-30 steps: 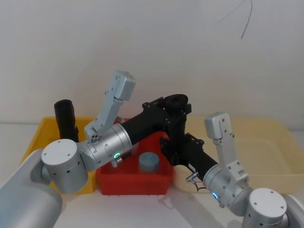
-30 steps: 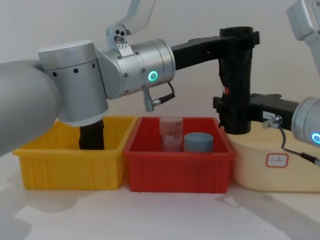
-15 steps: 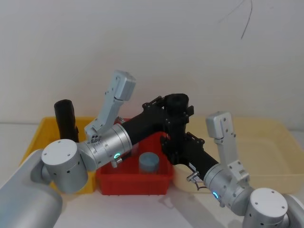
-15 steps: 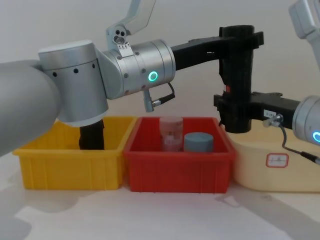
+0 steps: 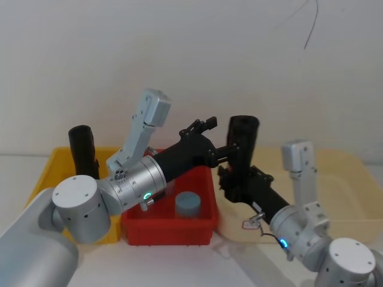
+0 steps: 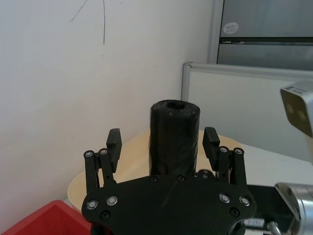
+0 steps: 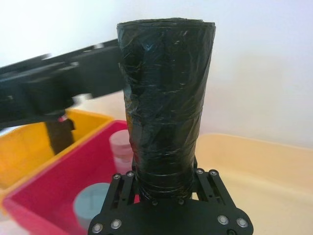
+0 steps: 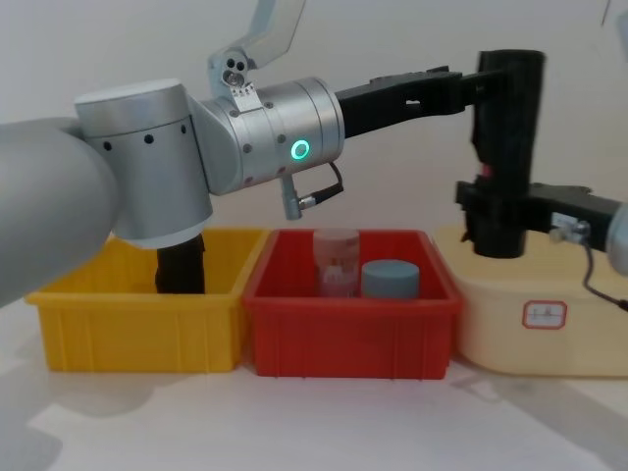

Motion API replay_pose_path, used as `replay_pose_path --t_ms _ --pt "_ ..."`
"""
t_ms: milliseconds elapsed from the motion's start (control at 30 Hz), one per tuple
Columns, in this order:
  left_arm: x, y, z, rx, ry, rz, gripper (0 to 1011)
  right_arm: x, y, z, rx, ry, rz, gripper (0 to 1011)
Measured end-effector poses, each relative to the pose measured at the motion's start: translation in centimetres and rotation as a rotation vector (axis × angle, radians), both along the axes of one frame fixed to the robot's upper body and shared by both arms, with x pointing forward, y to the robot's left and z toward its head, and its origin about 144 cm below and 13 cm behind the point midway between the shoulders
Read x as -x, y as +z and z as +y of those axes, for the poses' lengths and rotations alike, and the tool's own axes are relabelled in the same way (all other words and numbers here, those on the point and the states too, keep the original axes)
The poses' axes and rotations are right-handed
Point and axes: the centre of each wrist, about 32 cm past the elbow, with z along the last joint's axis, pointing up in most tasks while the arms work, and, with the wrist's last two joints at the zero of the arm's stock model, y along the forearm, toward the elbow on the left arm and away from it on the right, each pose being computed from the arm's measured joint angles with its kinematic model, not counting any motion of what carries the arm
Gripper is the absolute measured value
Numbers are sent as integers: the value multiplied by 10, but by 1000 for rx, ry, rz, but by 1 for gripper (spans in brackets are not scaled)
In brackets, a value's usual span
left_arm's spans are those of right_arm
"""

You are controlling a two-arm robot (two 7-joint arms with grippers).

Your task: Pick up the garbage bag with the one hand and transfer it to the other hand.

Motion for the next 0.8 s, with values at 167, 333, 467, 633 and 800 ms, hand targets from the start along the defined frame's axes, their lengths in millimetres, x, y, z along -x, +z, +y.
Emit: replay_pose_path --t_ms 167,333,467,633,800 --pt "0 0 0 0 0 0 1000 -1 -1 -13 -24 -49 17 503" --pt "0 0 0 0 0 0 1000 -3 -1 -28 -37 -110 37 503" --pt "0 0 0 0 0 0 1001 -5 0 -43 -38 -172 49 503" --pt "0 0 0 0 0 0 1001 -9 3 -60 -33 -239 59 509" --pt "0 0 0 0 0 0 1001 -13 8 -79 -10 -319 66 660"
